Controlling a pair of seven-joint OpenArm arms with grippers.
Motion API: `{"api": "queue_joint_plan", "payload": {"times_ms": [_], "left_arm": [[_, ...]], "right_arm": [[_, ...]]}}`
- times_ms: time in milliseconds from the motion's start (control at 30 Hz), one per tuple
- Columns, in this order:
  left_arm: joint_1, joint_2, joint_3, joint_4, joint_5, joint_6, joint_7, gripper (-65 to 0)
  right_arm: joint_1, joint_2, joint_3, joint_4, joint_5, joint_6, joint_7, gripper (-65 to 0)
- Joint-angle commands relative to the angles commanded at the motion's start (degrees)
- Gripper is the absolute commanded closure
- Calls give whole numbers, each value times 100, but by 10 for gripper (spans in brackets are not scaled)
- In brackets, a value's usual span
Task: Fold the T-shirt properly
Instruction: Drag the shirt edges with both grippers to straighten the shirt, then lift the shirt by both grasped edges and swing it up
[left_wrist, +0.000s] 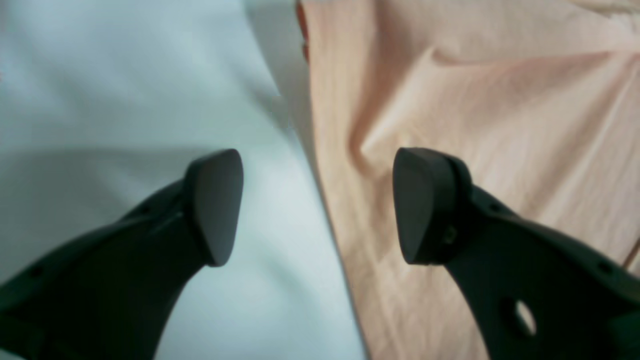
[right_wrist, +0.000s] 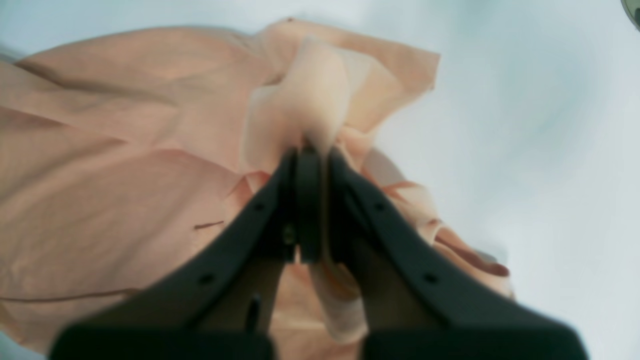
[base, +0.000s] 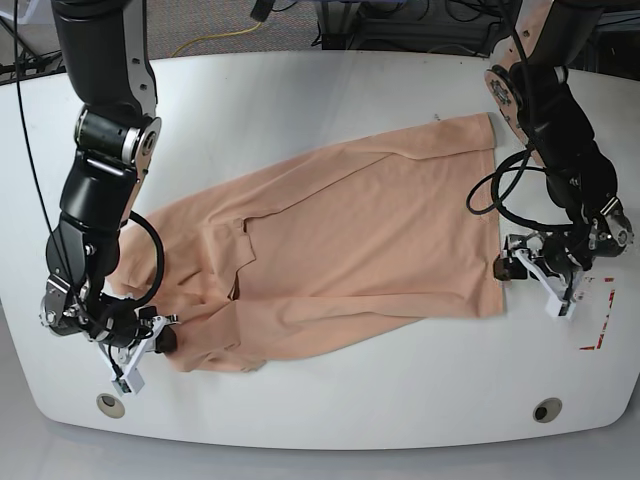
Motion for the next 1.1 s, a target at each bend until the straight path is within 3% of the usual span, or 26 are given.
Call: {"api": "queue_joint_plan", "payload": {"times_ms": [367, 633, 733, 833, 933, 1100], "left_arm": [[-466, 44, 9, -1424, 18, 0, -624, -438], [-659, 123, 167, -1925, 0, 0, -747, -426], [-659, 229, 334, -1890, 0, 0, -747, -354], [-659, 246, 360, -1890, 9, 0, -756, -165], [-642, 246, 387, -1881, 9, 347, -905, -6], [-615, 246, 378, -1881, 9, 549, -1011, -4]], "right_arm": [[-9, 0, 0, 0, 9, 0, 0, 0], [-9, -9, 0, -18, 9, 0, 0, 0], [-9, -9, 0, -26, 9, 0, 0, 0], [-9, -18, 0, -26, 9, 0, 0, 0], [-9, -18, 0, -26, 9, 0, 0, 0], [-9, -18, 0, -26, 9, 0, 0, 0]]}}
